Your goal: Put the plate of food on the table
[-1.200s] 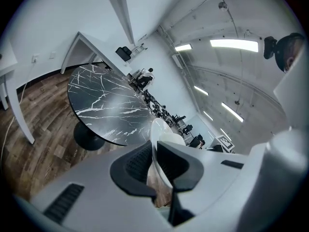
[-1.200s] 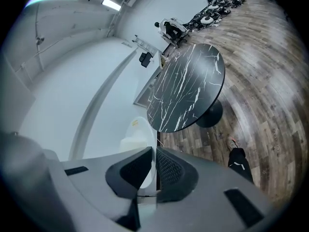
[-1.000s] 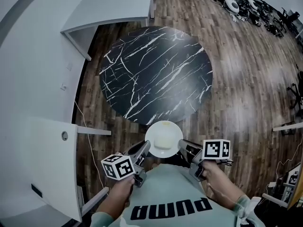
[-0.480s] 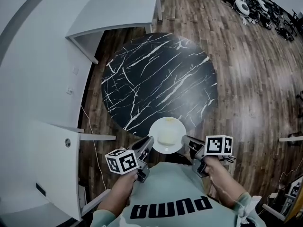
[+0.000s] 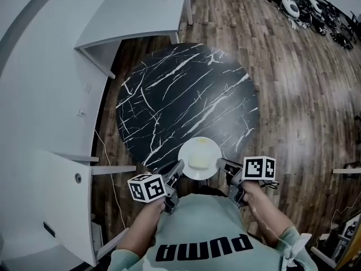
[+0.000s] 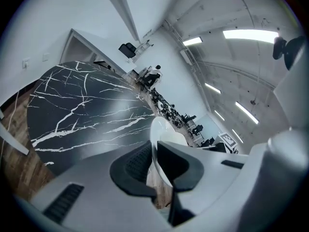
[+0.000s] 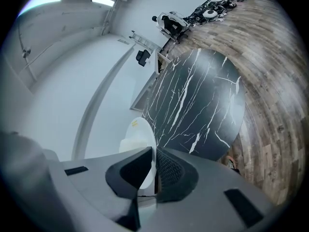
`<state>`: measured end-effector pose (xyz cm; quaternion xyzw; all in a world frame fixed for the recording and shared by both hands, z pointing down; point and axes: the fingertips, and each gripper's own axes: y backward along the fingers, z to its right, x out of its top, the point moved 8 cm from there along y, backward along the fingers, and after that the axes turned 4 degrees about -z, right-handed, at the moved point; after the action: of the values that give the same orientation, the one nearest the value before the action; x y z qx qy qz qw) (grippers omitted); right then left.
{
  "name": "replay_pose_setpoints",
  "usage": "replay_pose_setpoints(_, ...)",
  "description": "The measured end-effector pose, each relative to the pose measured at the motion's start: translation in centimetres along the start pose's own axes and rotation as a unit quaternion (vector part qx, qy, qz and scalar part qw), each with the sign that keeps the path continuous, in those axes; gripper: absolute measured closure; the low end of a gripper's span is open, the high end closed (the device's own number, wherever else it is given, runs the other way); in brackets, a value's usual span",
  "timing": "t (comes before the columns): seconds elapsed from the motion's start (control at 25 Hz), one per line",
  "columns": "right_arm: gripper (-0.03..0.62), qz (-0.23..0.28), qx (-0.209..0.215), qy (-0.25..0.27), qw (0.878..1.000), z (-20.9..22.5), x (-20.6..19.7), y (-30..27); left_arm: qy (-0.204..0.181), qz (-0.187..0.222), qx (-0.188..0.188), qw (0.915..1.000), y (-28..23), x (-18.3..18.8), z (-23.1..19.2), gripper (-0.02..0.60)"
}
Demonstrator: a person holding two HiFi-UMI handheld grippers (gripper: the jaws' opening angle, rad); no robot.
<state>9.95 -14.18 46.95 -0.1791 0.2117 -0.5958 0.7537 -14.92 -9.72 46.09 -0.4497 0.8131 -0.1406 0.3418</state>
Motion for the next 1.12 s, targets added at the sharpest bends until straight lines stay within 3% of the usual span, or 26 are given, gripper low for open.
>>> replay_pose_setpoints(0.56,0.563,-0.018,-0.027,-0.024,0.999,4.0,5.6,-3.9,0.014,-0.036,0.019,0.9991,-6.3,3.3,-3.8,0.538)
replay_pose_setpoints(1.12,0.56,-0.036,-0.056,-0.054,0.996,8.5,7.4,-9.0,0.029,-0.065,0.043,0.9965,-10.6,3.9,-9.1,0.537)
